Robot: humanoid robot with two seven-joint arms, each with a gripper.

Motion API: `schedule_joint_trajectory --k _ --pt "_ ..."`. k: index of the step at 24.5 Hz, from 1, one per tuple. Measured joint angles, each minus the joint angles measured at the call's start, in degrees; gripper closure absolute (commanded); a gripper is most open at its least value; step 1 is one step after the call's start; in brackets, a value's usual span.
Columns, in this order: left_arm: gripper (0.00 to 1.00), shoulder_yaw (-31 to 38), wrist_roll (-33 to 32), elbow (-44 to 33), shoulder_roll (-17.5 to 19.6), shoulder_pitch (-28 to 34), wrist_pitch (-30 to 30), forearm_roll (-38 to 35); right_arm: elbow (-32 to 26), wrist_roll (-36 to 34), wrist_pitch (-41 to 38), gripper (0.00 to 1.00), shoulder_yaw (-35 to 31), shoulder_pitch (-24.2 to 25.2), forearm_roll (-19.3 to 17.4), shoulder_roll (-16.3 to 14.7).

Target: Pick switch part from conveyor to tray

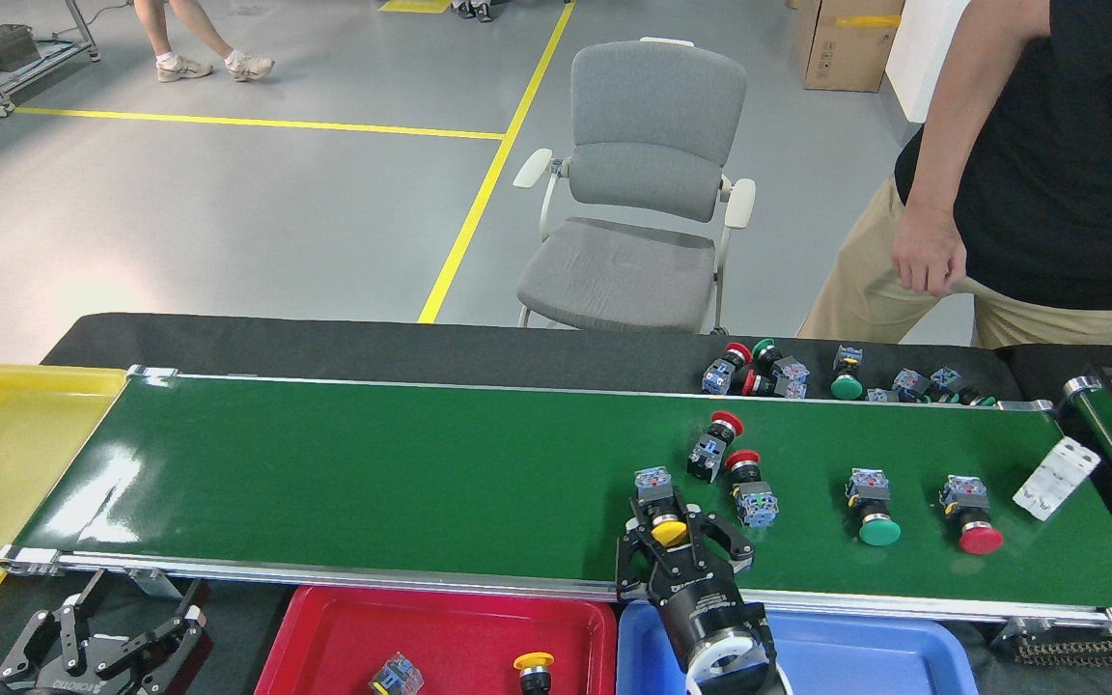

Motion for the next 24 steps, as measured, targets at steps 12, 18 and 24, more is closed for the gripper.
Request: schedule_joint_trajectory --k 12,18,24 --pt "0.00 -0.44 0.00 0.85 1.98 -1.45 0.22 0.25 -4.97 -2.98 -13.71 0.00 -3.11 6.11 -1.81 -0.91" --pt "0.00 -0.56 0.00 0.58 2.39 -1.16 0.06 0.16 -6.20 -10.06 4.26 0.00 -16.61 13.99 -5.45 0.16" --pt "0.00 -9.25 0.00 -1.39 2.08 -5.30 -1.90 -0.28 -6.29 -13.64 10.46 0.00 -21.14 19.20 -7.26 0.78"
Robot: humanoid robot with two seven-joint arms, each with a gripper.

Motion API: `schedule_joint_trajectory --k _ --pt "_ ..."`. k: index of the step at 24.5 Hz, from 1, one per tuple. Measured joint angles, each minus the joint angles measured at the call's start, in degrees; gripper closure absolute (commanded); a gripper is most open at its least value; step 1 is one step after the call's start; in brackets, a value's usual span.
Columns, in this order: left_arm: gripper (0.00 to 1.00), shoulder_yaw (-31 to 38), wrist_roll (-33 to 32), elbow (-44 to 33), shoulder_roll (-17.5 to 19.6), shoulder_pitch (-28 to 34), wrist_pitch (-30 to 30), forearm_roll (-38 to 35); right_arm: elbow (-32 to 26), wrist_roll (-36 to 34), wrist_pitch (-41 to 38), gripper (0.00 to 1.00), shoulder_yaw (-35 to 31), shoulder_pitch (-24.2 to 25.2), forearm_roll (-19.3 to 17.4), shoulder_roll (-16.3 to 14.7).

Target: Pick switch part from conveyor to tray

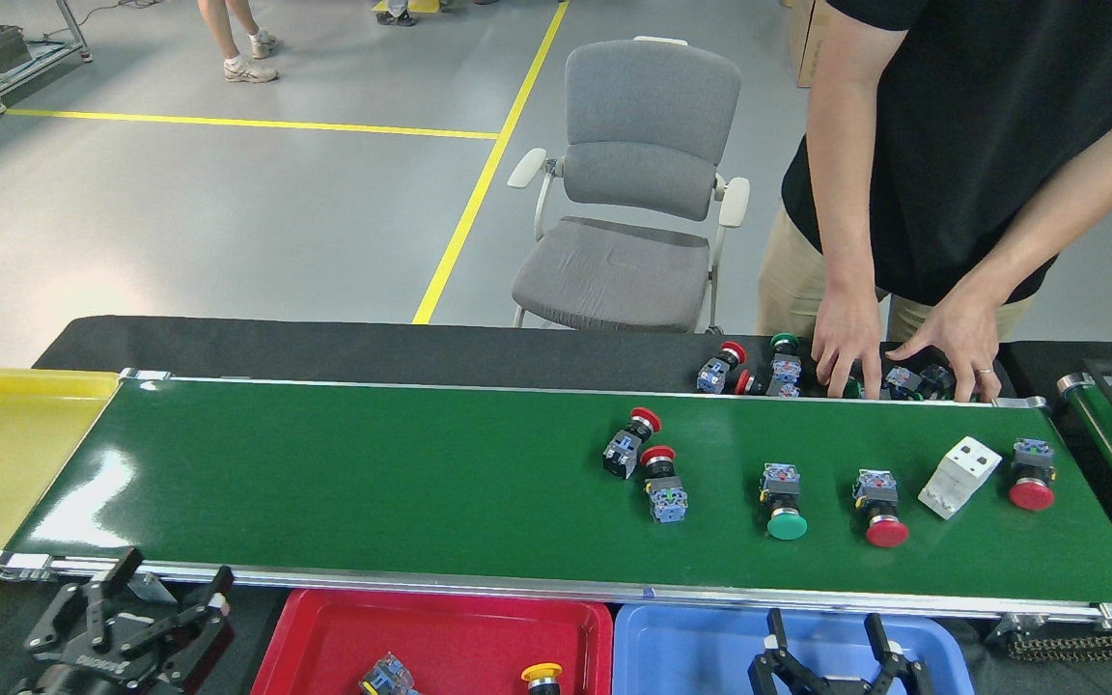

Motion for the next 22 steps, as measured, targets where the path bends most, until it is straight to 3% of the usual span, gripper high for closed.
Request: schedule_joint_trajectory --k 4,8,14,19,21,22 --pt "0.00 -8.94 -0.95 -0.22 -1.26 -5.69 1.41 -4.65 0.01 -0.32 2.22 0.00 0.11 -1.34 0.03 0.71" --pt "0.00 -15.81 -2.22 1.02 -4.70 -12.17 2.50 -6.24 0.54 4.14 2.48 0.00 3.63 -8.20 0.96 0.65" --pt "0.00 -22.56 -4.46 14.20 -7.32 -23.34 2.77 -6.28 6.22 9.62 2.83 0.00 9.64 -15.77 2.78 0.86" --pt "0.00 -25.93 -4.69 21.06 -9.84 -28.10 2.85 -6.28 12.05 11.10 3.28 0.00 10.18 -20.35 2.97 3.22" --pt "0.00 -26.71 -4.71 23.84 -11.10 -29.65 2.86 -6.29 15.72 11.31 3.36 0.05 10.20 -23.75 2.97 4.16" --pt "0.00 -26.95 -4.72 25.26 -11.55 -30.41 2.86 -6.29 17.21 11.47 3.61 0.16 10.20 -24.97 2.97 4.43"
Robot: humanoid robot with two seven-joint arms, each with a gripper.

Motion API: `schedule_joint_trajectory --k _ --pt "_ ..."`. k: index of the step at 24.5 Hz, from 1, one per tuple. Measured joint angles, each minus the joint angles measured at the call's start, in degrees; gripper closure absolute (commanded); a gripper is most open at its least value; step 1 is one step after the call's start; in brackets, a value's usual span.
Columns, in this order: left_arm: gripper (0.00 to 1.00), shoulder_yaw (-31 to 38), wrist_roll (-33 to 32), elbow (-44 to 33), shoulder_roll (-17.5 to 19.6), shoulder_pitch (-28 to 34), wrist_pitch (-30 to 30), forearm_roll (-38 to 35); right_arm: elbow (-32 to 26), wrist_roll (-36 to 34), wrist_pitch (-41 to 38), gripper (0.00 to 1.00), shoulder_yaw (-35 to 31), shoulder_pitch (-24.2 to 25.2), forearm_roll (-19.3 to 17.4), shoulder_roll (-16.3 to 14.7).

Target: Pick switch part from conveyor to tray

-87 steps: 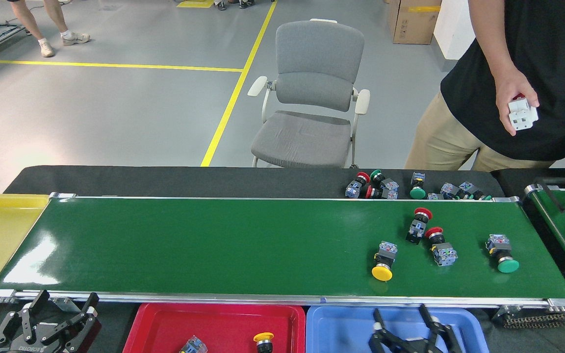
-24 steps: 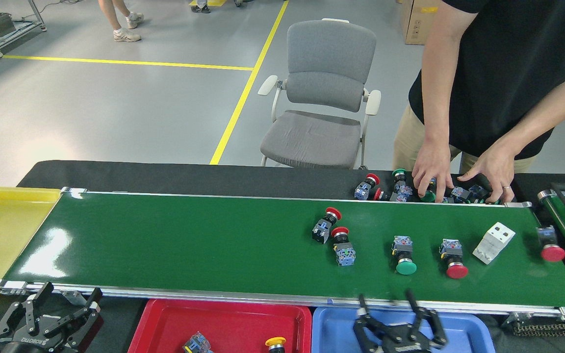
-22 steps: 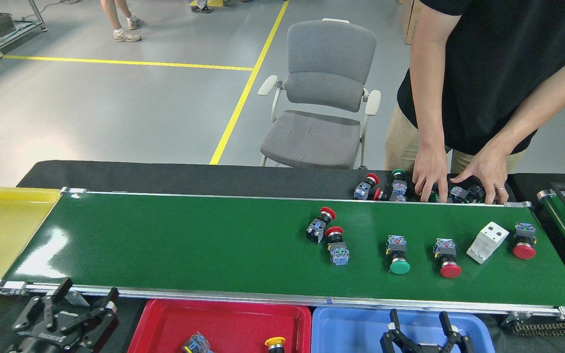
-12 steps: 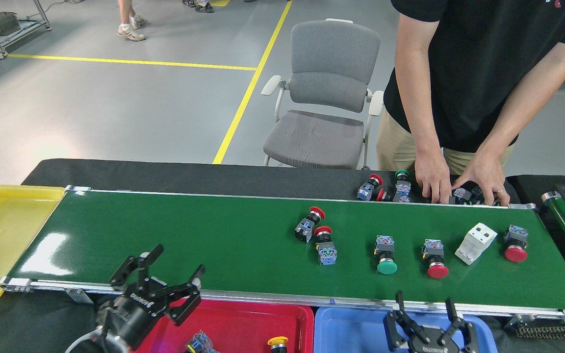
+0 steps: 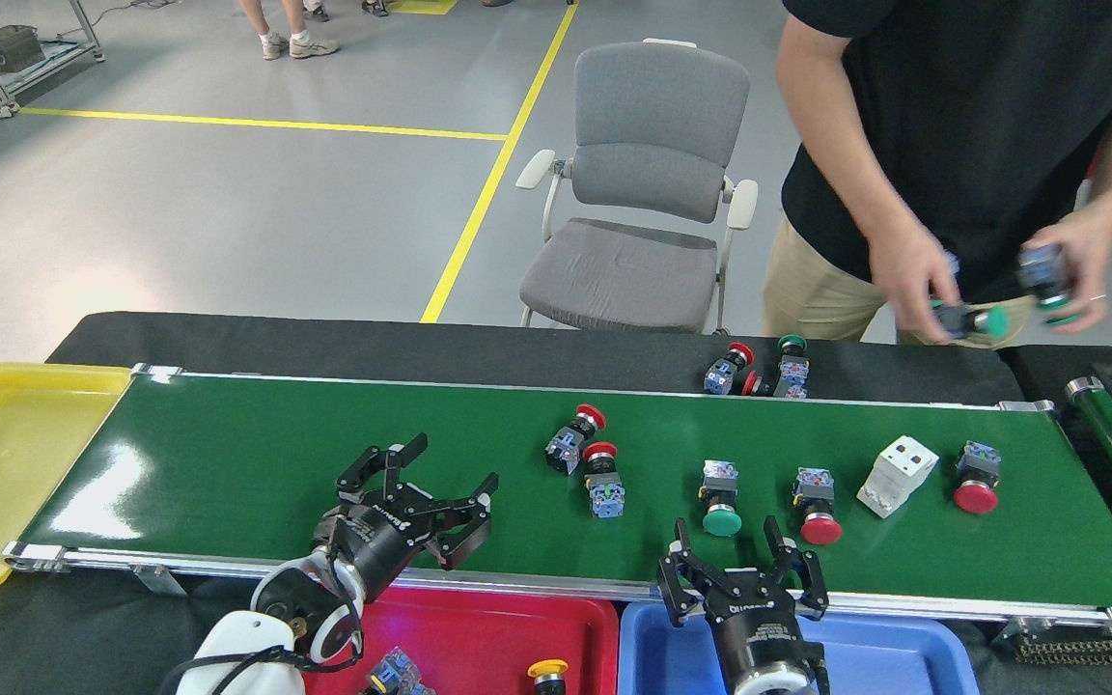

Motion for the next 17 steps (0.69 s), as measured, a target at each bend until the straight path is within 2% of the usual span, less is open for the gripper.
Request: schedule_joint_trajectory --k 1,3,5,7,8,14,17 --pt "0.00 -0.16 -0.01 1.29 -0.35 -0.74 0.01 0.00 1.51 0.22 0.40 0.39 0.00 -1.14 0.00 0.24" --pt "0.00 -0.29 -0.03 3.53 -1.32 -1.98 0.05 -0.01 3.16 0.70 0.67 0.65 0.22 -2.76 0.03 0.32" --pt "0.00 -0.65 -0.04 5.55 -2.08 -3.34 0.07 -0.03 3.69 1.16 0.68 0.84 1.43 -3.69 0.49 0.23" --pt "0.01 -0.81 -0.05 7.24 -2.38 -4.56 0.14 -0.03 4.11 2.02 0.95 0.95 3.06 -3.80 1.45 -0.38" --pt "0.01 -0.82 -0.05 7.83 -2.58 -4.76 0.21 -0.03 4.25 2.35 1.03 0.98 3.48 -3.81 1.61 -0.80" --pt "0.05 -1.00 -0.29 11.92 -3.16 -5.55 1.86 -0.35 3.83 2.83 -0.97 0.98 4.43 -3.79 2.07 -1.16" --pt "0.13 -1.01 -0.13 13.29 -3.21 -6.11 4.32 -2.91 -0.66 2.87 -5.09 0.98 7.65 -3.00 2.27 -1.38"
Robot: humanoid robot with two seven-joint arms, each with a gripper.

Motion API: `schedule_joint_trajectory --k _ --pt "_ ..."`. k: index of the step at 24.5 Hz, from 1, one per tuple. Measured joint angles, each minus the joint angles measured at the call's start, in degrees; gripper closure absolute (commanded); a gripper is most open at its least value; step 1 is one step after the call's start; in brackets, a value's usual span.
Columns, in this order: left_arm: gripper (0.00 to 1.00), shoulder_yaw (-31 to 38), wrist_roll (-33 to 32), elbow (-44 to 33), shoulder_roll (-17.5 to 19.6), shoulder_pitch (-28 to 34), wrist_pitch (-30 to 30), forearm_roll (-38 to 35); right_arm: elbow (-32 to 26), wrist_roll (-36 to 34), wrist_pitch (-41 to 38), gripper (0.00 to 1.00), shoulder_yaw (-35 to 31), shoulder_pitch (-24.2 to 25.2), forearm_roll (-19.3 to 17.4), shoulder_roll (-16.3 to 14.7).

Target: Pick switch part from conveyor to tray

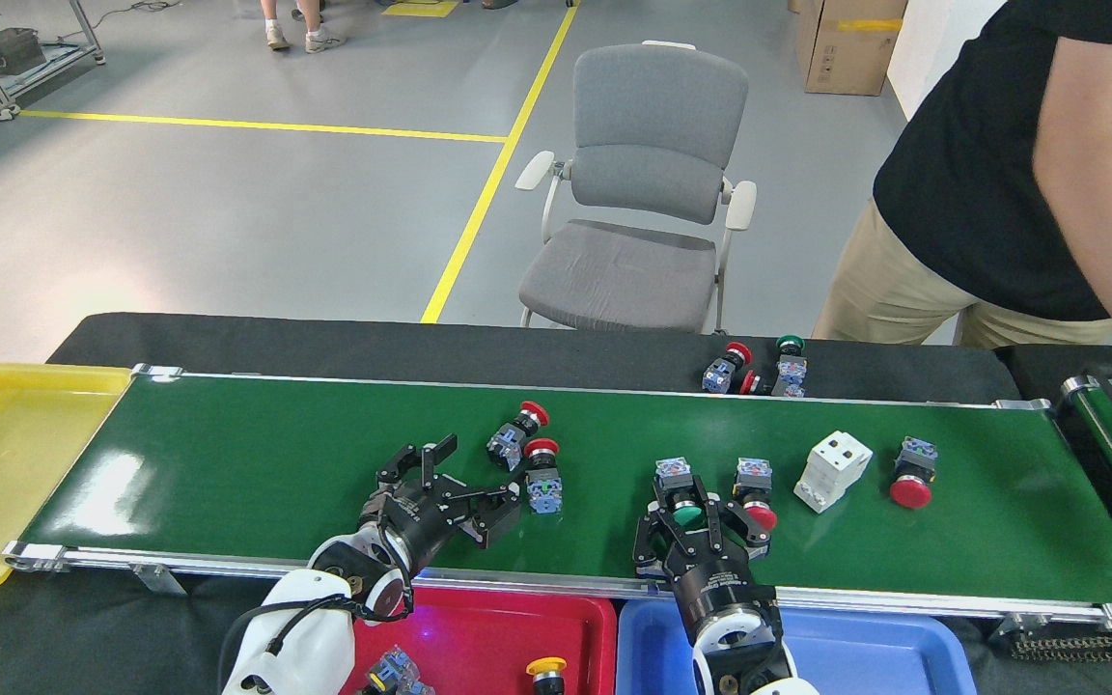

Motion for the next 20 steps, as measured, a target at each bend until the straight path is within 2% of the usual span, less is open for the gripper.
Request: schedule_joint_trajectory --k 2,3,4,5,6,7,10,14,16,18,20 --pt "0.31 0.02 0.21 0.84 -0.12 -0.56 0.95 -1.03 -3.97 0.02 -5.26 0.98 2.10 1.95 0.05 -0.63" --pt "0.43 0.03 0.27 1.55 -0.12 -0.82 1.31 -1.16 -6.00 0.04 -8.51 0.98 2.64 3.10 0.05 -1.14" --pt "0.55 0.06 0.33 2.39 -0.23 -1.11 1.91 -1.20 -7.83 0.06 -12.04 0.89 2.76 4.29 0.07 -1.75" --pt "0.68 0.16 0.41 3.07 -0.45 -1.37 2.11 -1.21 -9.19 0.12 -15.11 0.58 2.82 5.58 0.10 -2.24" --pt "0.81 0.32 0.47 3.52 -0.68 -1.60 2.47 -1.20 -10.58 0.15 -18.07 0.19 2.91 6.66 0.19 -2.43" --pt "0.94 0.49 0.53 3.81 -0.74 -1.75 2.58 -1.03 -11.77 0.23 -20.87 0.01 3.26 7.75 0.23 -2.49" --pt "1.00 0.65 1.56 3.85 -0.68 -1.77 2.82 0.35 -12.87 0.39 -27.54 0.00 4.36 9.57 0.25 -2.82" --pt "1.00 0.66 4.52 0.66 -0.23 -1.05 -0.68 0.62 -13.36 0.03 -30.38 0.00 3.67 10.73 -0.28 -3.17" --pt "1.00 0.64 5.00 -4.68 1.31 1.12 -4.18 0.62 -15.97 -0.63 -30.82 0.00 -1.23 12.56 -1.86 -3.14" --pt "0.97 0.74 5.10 -10.77 5.61 3.98 -9.41 0.73 -19.04 -1.05 -30.83 0.01 -9.35 16.83 -3.69 -2.70" --pt "0.96 2.78 5.22 -18.37 10.48 8.63 -17.01 0.85 -20.56 -1.54 -30.92 0.02 -18.96 20.26 -5.33 -0.71"
